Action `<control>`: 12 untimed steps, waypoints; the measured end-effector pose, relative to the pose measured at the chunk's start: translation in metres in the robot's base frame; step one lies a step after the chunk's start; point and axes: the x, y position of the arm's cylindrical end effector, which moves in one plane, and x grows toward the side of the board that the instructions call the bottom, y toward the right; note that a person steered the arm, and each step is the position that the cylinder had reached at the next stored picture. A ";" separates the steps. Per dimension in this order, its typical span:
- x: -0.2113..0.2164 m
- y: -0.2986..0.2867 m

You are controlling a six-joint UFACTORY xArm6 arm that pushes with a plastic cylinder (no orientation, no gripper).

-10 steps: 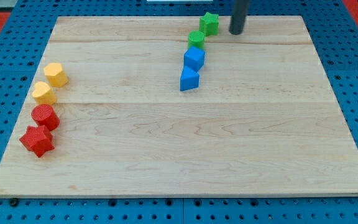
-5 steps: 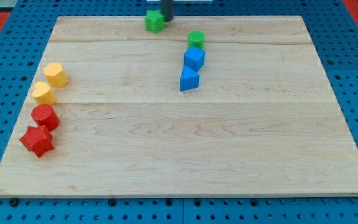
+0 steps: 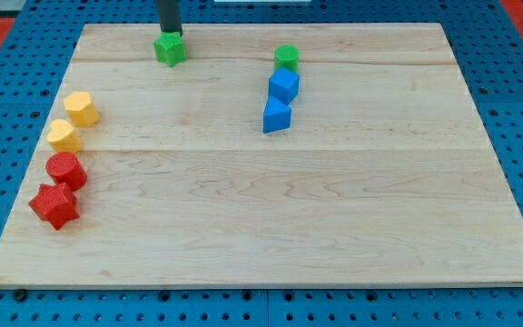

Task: Place the green star to the bottom center of the board

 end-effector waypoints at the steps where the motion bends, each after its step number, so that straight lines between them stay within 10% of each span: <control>1: 0.007 0.003; 12: 0.038 0.001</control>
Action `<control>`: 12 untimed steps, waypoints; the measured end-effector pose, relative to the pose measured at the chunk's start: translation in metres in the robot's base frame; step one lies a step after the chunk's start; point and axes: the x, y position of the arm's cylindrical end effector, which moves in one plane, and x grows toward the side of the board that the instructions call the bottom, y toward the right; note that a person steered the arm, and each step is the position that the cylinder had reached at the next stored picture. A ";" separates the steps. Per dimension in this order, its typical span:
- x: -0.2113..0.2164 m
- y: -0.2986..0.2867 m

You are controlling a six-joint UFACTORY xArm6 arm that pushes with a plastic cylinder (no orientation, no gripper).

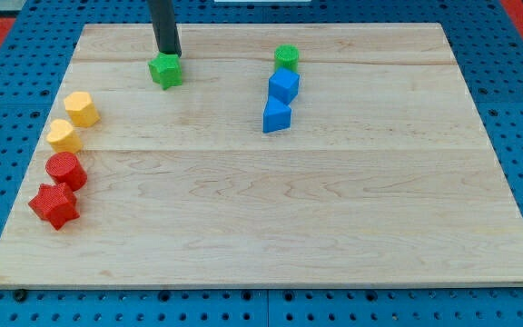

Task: Place the green star to the bottom center of the board

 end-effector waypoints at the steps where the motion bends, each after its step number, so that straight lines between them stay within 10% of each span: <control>1: 0.005 -0.002; 6: 0.118 -0.022; 9: 0.200 0.091; 12: 0.201 0.055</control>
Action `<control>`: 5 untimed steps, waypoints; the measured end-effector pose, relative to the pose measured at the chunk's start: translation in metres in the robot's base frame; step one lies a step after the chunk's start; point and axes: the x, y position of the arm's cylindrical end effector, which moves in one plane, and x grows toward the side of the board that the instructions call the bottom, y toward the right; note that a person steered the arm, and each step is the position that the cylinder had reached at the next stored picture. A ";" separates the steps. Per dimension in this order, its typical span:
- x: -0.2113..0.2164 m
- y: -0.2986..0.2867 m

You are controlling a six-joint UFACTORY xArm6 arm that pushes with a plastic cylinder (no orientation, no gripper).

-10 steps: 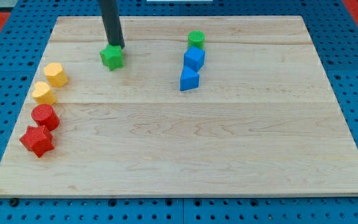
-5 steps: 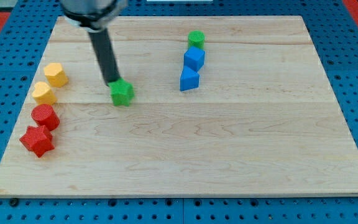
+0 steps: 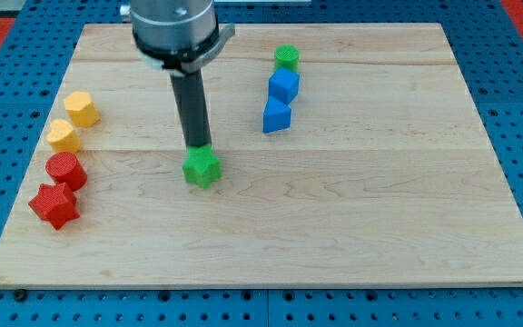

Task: Place the green star to the bottom center of the board

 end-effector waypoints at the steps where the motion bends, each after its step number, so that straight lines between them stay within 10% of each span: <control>1: 0.037 0.000; 5: 0.105 0.004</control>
